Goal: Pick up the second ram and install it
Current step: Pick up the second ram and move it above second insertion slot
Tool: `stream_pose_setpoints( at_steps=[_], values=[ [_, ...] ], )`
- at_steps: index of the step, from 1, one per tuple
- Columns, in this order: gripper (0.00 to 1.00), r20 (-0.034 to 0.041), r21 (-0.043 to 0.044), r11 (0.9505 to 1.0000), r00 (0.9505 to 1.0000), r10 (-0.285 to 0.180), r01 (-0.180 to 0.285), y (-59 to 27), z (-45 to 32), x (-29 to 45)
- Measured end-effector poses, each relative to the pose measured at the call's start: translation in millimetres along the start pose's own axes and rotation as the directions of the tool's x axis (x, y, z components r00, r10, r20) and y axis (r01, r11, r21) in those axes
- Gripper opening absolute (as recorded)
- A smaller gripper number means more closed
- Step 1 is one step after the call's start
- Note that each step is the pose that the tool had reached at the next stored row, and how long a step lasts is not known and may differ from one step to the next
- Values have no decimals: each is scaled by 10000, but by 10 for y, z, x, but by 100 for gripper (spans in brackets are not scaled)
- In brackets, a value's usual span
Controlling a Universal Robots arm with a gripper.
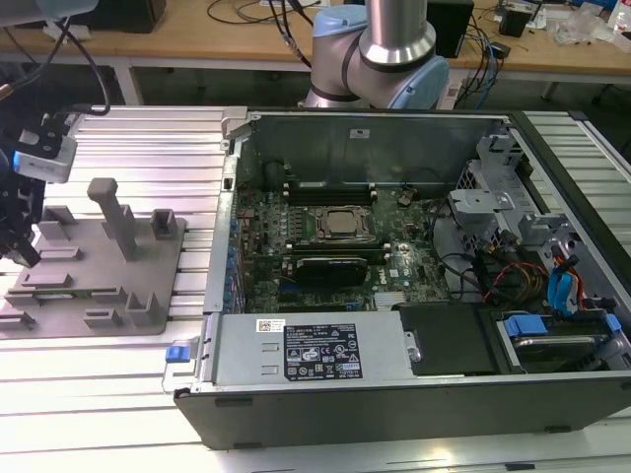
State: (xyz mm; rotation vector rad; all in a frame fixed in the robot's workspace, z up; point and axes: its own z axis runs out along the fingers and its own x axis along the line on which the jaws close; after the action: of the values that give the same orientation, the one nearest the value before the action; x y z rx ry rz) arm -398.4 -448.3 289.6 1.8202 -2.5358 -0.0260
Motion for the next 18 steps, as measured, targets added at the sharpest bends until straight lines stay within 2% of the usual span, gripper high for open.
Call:
stream_pose_setpoints(
  at_steps=[1, 3, 5, 7, 8, 10, 13, 18],
  values=[
    [8, -12, 3, 9988, 9988, -484, 484, 0, 5, 0],
    [8, -31, 5, 9928, 9928, -1201, 1201, 0, 12, 0],
    [8, -54, 7, 9785, 9785, -2060, 2060, 0, 22, 0],
    [8, -73, 9, 9592, 9592, -2827, 2827, -1, 38, 0],
    [8, -75, 10, 9574, 9574, -2887, 2887, -1, 45, 0],
    [8, -68, 12, 9577, 9577, -2878, 2879, -1, 59, 0],
    [8, -57, 11, 9635, 9635, -2676, 2676, 10, 105, -6],
    [8, -55, 11, 9646, 9646, -2636, 2636, 29, 172, -18]
  ],
)
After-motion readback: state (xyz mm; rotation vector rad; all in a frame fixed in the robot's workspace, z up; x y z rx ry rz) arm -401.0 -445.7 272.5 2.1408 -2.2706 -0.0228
